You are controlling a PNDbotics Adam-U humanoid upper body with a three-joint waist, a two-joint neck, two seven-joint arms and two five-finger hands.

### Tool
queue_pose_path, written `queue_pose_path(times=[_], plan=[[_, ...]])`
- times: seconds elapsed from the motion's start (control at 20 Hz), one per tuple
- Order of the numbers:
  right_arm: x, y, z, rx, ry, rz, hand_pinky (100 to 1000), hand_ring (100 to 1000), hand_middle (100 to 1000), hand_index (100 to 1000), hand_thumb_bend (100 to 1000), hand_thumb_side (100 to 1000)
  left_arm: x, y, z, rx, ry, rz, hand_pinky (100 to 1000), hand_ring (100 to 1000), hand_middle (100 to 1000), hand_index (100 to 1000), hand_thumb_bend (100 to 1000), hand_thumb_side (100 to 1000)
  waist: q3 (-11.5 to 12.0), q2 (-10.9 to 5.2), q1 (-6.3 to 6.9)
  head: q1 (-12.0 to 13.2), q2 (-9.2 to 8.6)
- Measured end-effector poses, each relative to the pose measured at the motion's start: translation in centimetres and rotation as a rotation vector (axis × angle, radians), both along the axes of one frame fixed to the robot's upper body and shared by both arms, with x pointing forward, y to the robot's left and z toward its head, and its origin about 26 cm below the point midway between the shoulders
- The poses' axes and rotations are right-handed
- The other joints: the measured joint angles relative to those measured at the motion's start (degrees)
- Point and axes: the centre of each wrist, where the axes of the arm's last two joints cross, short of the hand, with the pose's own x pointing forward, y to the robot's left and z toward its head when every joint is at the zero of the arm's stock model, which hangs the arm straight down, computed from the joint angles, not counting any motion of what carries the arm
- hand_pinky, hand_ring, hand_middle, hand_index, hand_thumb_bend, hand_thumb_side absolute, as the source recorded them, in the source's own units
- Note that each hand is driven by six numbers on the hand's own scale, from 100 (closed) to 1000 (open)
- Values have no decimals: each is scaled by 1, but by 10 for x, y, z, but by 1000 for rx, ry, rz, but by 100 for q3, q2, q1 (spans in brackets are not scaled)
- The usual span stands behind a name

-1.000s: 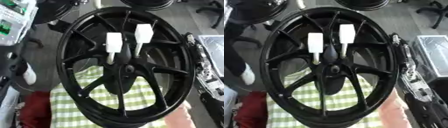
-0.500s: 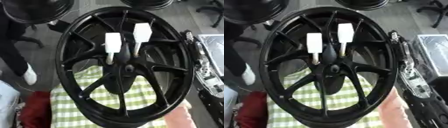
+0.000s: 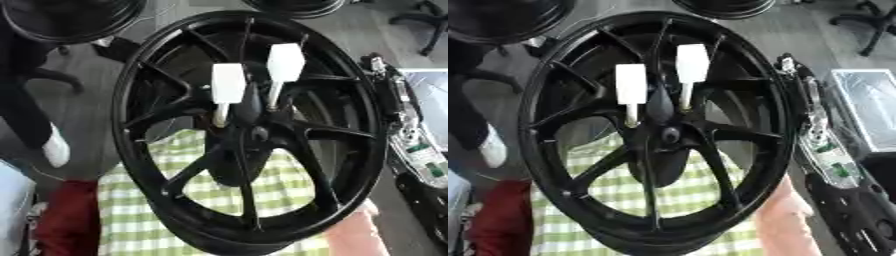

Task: Pull the pin out of the wheel hub.

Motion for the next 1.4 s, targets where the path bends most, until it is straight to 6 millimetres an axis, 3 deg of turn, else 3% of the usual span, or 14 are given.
queue_pose_path(times=[0.05,0.1,0.15,0.2,0.4,0.5,0.65,0.75,1.2,1.4], plan=[[0,0,1,1,-3,-1,933,791,761,790,100,761,-5,5,-8,-12,10,20,676,698,613,655,100,139,16,0,-11,-1,0],[1,0,2,1,-7,-2,933,791,761,790,100,761,-9,11,-16,-23,22,40,685,713,631,674,100,165,22,1,-27,-1,0],[1,0,2,1,-8,-3,933,792,761,790,100,760,-13,15,-22,-30,27,55,748,813,782,824,239,490,23,1,-42,-1,0],[1,0,2,2,-10,-6,933,792,761,791,100,760,-17,19,-27,-36,33,72,771,850,837,875,311,603,24,1,-50,-1,0],[0,-3,4,5,-17,-18,933,792,759,791,100,760,-28,35,-50,-82,60,142,793,878,902,944,451,836,46,1,-65,-10,-3],[0,-3,5,7,-21,-23,933,792,759,791,100,761,-31,40,-60,-113,70,170,791,879,908,955,466,934,46,1,-77,-12,-7],[0,-4,5,8,-24,-27,933,792,759,791,100,762,-34,44,-70,-159,68,207,779,870,894,932,284,895,48,1,-81,-17,-12],[0,-4,5,9,-26,-29,933,793,759,791,100,763,-34,44,-74,-191,58,228,774,866,885,923,216,883,47,1,-94,-18,-28],[1,-5,11,19,-51,-46,933,795,761,793,100,757,-35,40,-86,-331,-2,246,702,814,812,858,174,842,20,4,-111,-18,-31],[2,-7,16,21,-72,-65,934,797,763,795,100,754,-35,37,-90,-437,-70,239,689,820,818,870,202,905,3,4,-118,-12,-31]])
